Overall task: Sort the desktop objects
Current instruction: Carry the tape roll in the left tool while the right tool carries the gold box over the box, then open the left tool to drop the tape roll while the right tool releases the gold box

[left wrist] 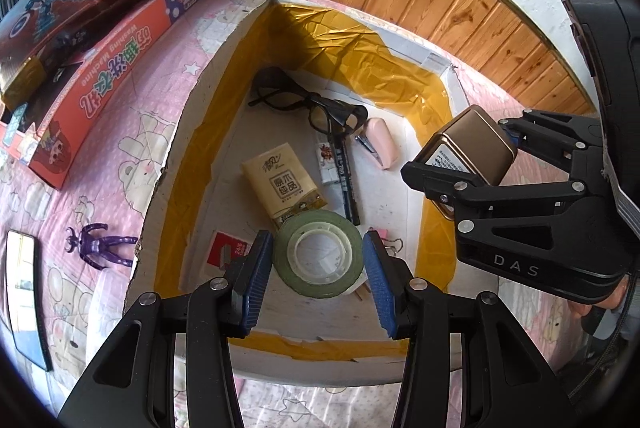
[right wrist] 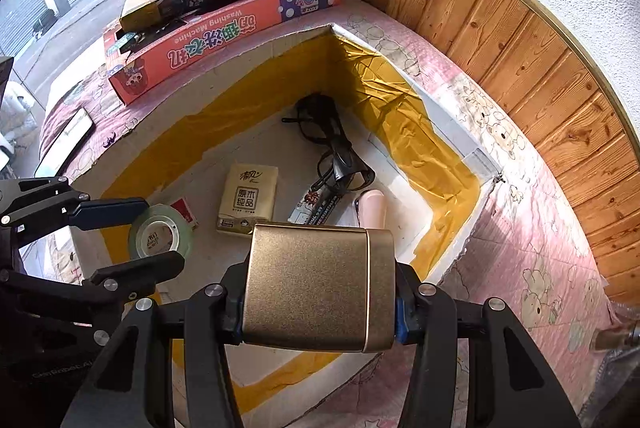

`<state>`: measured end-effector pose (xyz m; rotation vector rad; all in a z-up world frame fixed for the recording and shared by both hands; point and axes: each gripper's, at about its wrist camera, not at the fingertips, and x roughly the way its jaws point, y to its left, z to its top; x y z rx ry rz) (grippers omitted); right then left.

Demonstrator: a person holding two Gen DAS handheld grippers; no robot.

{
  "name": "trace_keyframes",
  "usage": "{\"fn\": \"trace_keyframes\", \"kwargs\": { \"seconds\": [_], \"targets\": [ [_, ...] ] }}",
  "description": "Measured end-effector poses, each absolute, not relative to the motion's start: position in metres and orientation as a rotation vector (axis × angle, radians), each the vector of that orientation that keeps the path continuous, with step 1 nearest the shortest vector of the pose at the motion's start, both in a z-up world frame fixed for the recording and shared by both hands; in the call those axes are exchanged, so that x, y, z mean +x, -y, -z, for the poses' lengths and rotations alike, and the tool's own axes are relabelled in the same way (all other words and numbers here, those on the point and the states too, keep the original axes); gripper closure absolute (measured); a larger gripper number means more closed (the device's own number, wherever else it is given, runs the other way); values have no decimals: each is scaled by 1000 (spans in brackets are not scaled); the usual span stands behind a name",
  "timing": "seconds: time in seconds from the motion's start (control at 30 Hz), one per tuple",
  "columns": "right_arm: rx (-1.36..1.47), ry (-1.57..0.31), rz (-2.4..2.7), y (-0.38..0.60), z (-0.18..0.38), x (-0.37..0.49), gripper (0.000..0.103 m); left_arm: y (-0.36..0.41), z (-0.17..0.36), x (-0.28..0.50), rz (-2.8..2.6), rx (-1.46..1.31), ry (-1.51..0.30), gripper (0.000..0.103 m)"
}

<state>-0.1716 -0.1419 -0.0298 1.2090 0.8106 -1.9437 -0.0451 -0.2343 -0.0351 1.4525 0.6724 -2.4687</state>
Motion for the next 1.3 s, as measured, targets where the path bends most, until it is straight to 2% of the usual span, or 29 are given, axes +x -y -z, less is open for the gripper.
{"fn": "trace_keyframes", "kwargs": {
  "seconds": [0.73, 1.3],
  "targets": [
    [1322, -1060, 1789, 168, 81, -181, 51, 232, 53, -55, 2411, 1545, -597, 56],
    [1381, -1088, 1761, 170, 95, -189, 50, 240, 61, -63, 2356, 1578, -622, 55]
  ]
}}
